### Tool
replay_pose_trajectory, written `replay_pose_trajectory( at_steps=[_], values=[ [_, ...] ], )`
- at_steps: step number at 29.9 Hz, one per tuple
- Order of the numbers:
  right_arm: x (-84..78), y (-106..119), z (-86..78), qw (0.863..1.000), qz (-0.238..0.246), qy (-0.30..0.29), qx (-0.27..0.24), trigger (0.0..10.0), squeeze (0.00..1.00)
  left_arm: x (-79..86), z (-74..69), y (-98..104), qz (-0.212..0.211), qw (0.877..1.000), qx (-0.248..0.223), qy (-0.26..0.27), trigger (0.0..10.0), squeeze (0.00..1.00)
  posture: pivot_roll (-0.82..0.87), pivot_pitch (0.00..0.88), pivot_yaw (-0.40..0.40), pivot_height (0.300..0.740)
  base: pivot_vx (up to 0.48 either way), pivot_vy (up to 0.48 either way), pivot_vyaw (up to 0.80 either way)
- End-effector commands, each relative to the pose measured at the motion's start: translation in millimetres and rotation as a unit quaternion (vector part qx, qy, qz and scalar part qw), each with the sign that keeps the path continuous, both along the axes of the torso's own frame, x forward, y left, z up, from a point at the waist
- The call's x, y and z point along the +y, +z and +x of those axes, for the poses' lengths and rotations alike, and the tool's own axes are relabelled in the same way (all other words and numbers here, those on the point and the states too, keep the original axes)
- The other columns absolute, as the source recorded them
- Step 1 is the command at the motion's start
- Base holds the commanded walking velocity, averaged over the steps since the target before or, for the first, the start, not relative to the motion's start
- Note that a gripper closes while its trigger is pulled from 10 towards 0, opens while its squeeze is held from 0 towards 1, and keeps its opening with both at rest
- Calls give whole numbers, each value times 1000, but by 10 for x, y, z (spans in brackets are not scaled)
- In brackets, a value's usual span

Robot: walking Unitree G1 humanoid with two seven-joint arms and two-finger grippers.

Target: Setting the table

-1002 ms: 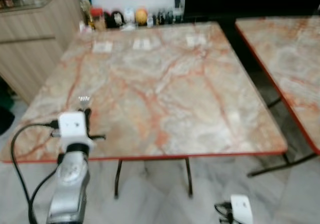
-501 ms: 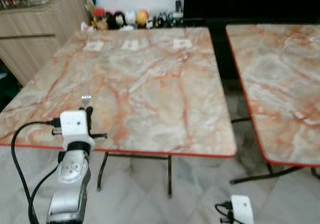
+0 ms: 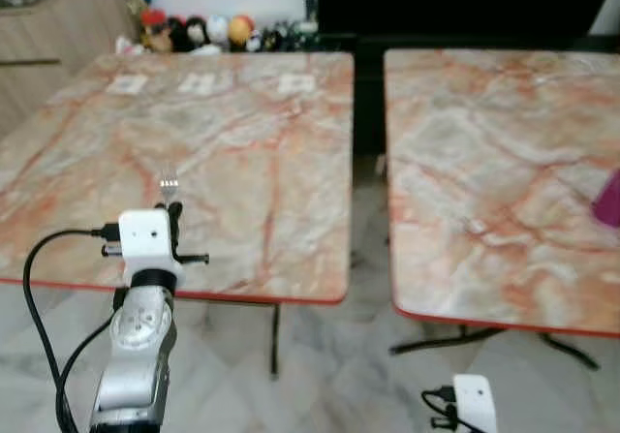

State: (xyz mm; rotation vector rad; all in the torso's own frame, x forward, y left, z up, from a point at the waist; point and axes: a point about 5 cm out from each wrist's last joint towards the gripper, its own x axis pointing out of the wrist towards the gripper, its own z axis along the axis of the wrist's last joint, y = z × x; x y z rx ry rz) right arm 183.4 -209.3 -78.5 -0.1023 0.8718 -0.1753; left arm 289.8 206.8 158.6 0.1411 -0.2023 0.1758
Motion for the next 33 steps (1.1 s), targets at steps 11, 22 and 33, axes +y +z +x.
replay_pose_trajectory(
  at_steps=[11, 22, 33],
  values=[
    [120, -55, -63, 1000, 21, -8, 14, 10000, 0, 84, -25, -9, 7, 1000, 5, 14, 10000, 0, -41, 47, 36, 732, 0, -467, -215],
    [109, -64, -80, 1000, 21, -6, 20, 10000, 0, 90, -21, -3, 8, 1000, 5, 14, 10000, 0, -41, 47, 38, 732, 0, -465, 0],
    [103, -77, -104, 999, 21, -7, 28, 10000, 0, 92, -17, 1, 9, 1000, 6, 12, 10000, 0, -43, 46, 41, 732, 0, -465, 0]
  ],
)
